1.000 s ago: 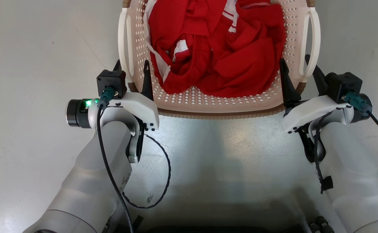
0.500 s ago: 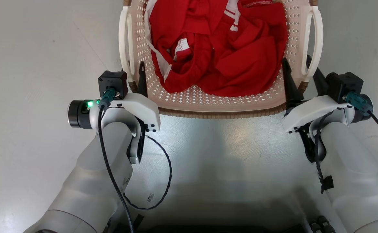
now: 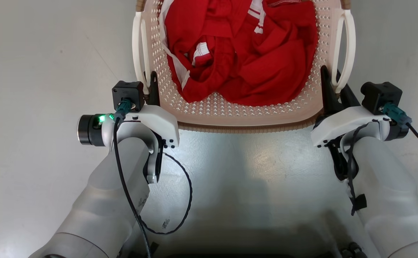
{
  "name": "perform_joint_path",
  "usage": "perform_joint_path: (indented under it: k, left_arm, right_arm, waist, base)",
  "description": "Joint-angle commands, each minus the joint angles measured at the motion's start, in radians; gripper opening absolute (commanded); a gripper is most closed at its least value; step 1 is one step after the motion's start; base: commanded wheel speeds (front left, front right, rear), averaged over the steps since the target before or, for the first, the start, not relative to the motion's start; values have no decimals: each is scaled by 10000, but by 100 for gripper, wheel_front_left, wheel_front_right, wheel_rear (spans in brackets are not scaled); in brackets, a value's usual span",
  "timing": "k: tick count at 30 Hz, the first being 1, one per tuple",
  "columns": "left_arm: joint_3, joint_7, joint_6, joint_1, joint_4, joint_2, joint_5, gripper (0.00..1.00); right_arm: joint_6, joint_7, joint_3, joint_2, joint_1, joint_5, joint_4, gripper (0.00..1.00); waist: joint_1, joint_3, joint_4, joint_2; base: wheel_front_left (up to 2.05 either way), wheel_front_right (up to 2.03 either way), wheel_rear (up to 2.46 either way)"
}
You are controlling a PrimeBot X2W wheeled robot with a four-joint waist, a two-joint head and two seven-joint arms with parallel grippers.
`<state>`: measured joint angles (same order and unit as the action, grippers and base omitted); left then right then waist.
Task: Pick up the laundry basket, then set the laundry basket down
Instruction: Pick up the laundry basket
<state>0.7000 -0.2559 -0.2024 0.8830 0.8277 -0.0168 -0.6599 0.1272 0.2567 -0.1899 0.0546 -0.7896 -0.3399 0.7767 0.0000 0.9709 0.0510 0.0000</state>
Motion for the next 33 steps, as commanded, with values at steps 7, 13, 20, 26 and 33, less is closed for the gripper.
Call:
perform_joint_path:
  k: [7, 13, 20, 26, 33]
  left_arm:
    - [167, -59, 191, -344, 210, -334, -293, 0]
    - [611, -22, 369, -566, 634, -334, -808, 0]
    - [1153, 377, 484, -743, 1240, -334, -1350, 0]
    - [1428, 741, 538, -865, 1791, -334, -1669, 0]
    - [1674, 1148, 594, -1072, 2215, -334, -1933, 0]
  right_arm:
    - [35, 51, -536, -43, 640, -31, 238, 0]
    - [35, 51, -989, -43, 839, -382, 667, 0]
    - [35, 51, -1726, -43, 988, -913, 1353, 0]
    - [35, 51, -2191, -43, 1120, -1490, 1898, 0]
    - [35, 51, -2511, -43, 1319, -1865, 2395, 0]
  waist:
    - [0, -536, 14, 0]
    - [0, -1069, -20, 0]
    - [0, -1838, -97, 0]
    - [0, -2649, -204, 0]
    - [0, -3445, -264, 0]
  base:
    - [0, 0, 0]
    - [0, 0, 0]
    - [0, 0, 0]
    - [0, 0, 0]
    - [0, 0, 0]
